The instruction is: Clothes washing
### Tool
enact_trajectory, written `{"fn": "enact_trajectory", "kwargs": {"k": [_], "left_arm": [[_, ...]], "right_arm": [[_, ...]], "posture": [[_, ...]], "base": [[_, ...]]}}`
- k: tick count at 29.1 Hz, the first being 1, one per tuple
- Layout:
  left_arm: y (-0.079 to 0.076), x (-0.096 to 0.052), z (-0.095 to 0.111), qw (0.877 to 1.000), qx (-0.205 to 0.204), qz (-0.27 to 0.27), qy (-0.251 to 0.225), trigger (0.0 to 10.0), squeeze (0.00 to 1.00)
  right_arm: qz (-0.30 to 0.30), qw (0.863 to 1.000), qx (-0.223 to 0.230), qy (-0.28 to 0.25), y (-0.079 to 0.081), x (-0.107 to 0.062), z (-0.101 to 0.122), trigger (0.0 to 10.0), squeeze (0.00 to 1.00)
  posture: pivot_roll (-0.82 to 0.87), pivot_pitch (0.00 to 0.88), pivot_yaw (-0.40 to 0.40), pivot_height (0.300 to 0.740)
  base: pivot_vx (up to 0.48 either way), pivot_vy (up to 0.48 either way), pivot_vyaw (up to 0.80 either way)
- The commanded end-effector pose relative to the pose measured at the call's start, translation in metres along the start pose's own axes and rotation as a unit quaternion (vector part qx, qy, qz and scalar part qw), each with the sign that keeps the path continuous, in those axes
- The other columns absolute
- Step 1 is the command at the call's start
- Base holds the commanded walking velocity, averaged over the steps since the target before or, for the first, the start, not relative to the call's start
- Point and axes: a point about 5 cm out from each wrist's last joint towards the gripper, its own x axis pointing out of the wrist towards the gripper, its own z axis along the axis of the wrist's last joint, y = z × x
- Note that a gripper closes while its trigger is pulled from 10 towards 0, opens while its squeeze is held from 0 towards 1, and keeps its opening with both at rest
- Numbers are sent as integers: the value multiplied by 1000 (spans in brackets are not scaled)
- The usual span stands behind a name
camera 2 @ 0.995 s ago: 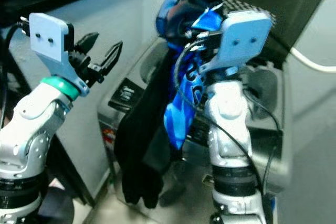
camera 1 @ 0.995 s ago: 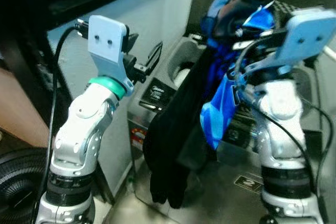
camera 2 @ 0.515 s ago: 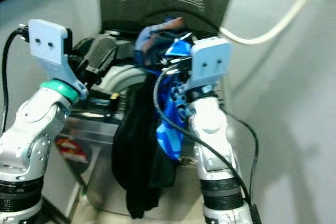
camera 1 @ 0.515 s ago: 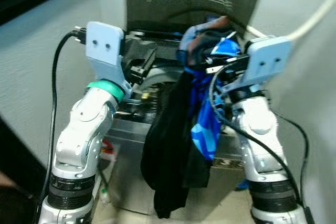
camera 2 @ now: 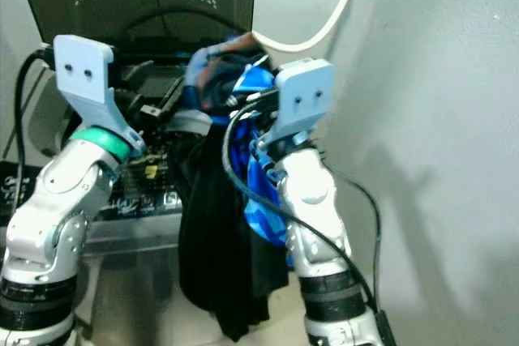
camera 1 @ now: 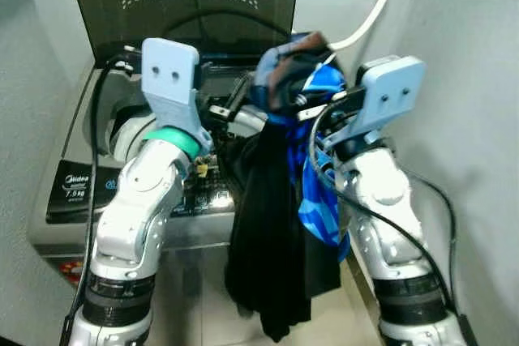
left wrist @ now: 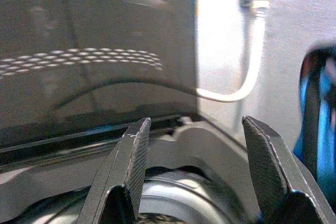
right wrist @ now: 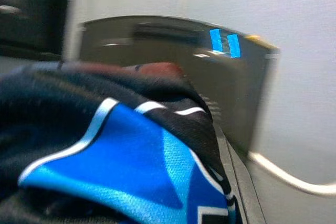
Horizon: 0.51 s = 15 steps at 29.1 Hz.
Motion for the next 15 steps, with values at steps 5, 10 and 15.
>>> {"fn": "enact_trajectory", "kwargs": {"k": [5,10,15], "left_arm": [[1,0,-1,1000,-3,6,2,10000,0],[-3,0,-1,1000,-7,-6,2,10000,0],[-4,0,-1,1000,-8,-10,2,10000,0]], "right_arm": [[-5,1000,7,-8,-2,-1,4,10000,0],[-15,1000,1,-6,-8,-2,3,10000,0],[-17,1000,0,-6,-9,-2,3,10000,0]], "posture": [[150,0,29,740],[144,0,33,740],[143,0,35,740]], "base": [[402,0,0],[0,0,0],[0,0,0]]}}
